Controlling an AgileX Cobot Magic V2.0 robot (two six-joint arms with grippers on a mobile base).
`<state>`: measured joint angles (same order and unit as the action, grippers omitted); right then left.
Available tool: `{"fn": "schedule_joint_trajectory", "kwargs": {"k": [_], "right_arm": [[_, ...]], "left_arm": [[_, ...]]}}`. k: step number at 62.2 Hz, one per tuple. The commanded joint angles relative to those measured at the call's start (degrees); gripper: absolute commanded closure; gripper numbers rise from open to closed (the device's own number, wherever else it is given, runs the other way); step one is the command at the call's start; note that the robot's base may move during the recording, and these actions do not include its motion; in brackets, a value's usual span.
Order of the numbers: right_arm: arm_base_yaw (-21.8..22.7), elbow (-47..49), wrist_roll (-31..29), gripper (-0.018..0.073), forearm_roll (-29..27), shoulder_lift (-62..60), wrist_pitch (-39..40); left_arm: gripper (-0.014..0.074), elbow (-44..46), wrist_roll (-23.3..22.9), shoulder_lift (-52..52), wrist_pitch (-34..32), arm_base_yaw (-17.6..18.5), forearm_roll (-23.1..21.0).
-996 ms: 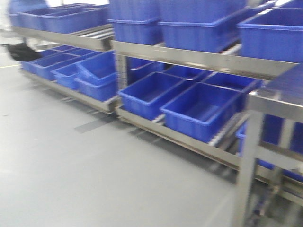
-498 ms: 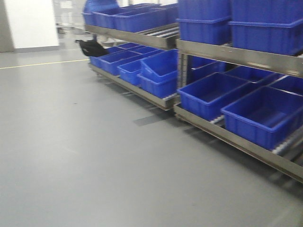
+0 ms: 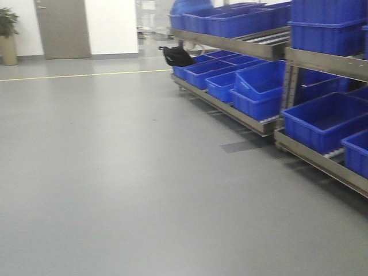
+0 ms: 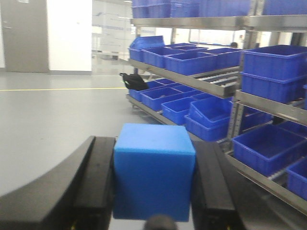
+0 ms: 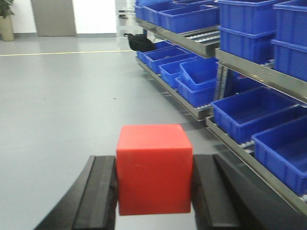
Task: Sort and place red and blue blocks on shelf
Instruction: 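Drive the base backward away from the table, holding both cubes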
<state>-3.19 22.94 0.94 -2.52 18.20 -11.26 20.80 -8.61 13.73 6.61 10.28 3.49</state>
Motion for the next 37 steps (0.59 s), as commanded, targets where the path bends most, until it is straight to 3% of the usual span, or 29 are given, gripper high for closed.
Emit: {"fn": "schedule_joint_trajectory", "kwargs": {"k": [1, 37], "right_arm": [[0.4, 1.6, -0.6, 0.0209, -0.1, 0.5, 5.6], [0.4, 1.6, -0.6, 0.0209, -0.1, 0.5, 5.6]], "left_arm": [[0.0315, 1.7, -0.1, 0.5, -5.3, 0.0, -0.4], [0.0315, 1.7, -0.1, 0.5, -5.3, 0.0, -0.4]]}}
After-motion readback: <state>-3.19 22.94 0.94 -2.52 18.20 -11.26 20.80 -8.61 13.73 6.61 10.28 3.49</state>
